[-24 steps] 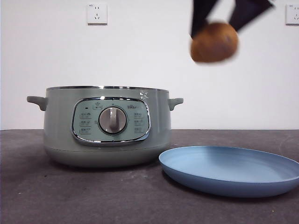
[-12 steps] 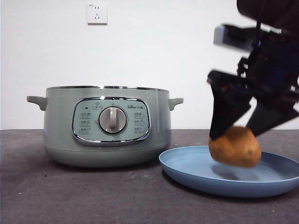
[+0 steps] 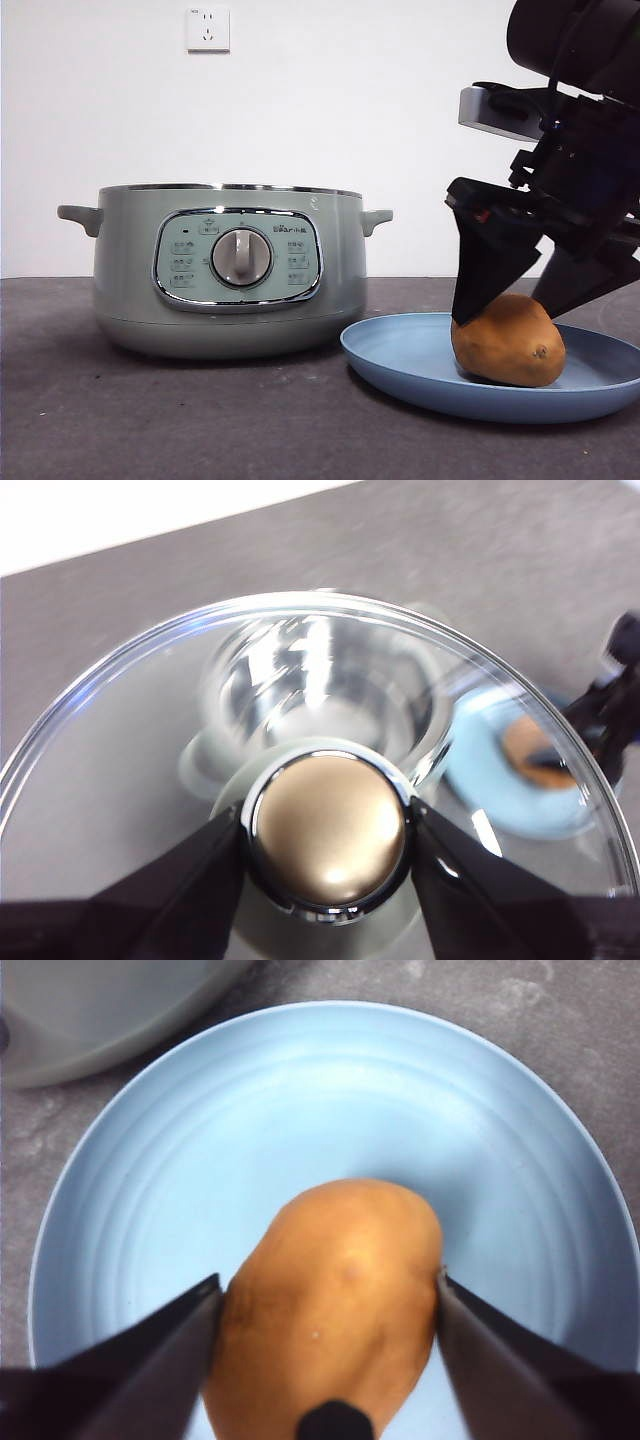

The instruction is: Take the potato out from the steamer,put the potato on the plate,close the lid

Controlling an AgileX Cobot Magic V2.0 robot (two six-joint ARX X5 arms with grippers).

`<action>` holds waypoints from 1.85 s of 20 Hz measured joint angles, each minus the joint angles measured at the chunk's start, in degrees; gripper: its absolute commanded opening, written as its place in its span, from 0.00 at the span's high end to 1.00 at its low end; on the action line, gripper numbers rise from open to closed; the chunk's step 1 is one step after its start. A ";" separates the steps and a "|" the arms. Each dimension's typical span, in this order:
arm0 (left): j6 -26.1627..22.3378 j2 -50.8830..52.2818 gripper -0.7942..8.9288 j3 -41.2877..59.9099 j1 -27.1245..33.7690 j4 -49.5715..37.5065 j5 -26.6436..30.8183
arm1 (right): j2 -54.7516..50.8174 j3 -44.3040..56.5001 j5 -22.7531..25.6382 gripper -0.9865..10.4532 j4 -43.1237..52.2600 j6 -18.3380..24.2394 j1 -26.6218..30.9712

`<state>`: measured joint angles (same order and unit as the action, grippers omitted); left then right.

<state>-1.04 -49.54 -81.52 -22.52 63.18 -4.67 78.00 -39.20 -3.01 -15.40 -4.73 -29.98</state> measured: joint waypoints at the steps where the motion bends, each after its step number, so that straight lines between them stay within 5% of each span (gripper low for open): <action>1: -0.02 -1.77 0.93 0.00 0.00 -1.79 -0.96 | -0.07 0.00 0.02 0.44 -0.07 0.00 0.00; 16: -3.50 -31.17 0.93 0.11 -1.51 -26.56 -4.09 | -25.99 -8.17 2.23 0.44 -12.94 -0.02 0.00; 24: -3.96 -39.21 0.93 0.11 -1.84 -32.26 -4.02 | -38.97 -11.47 4.07 0.44 -16.55 -0.02 0.00; 37: -4.09 -43.67 0.93 0.11 -2.43 -32.59 -3.30 | -40.09 -11.67 4.70 0.44 -17.57 -0.02 0.00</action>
<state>-5.13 -93.21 -81.41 -24.95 30.59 -7.97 37.91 -50.87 1.69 -32.97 -4.75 -29.98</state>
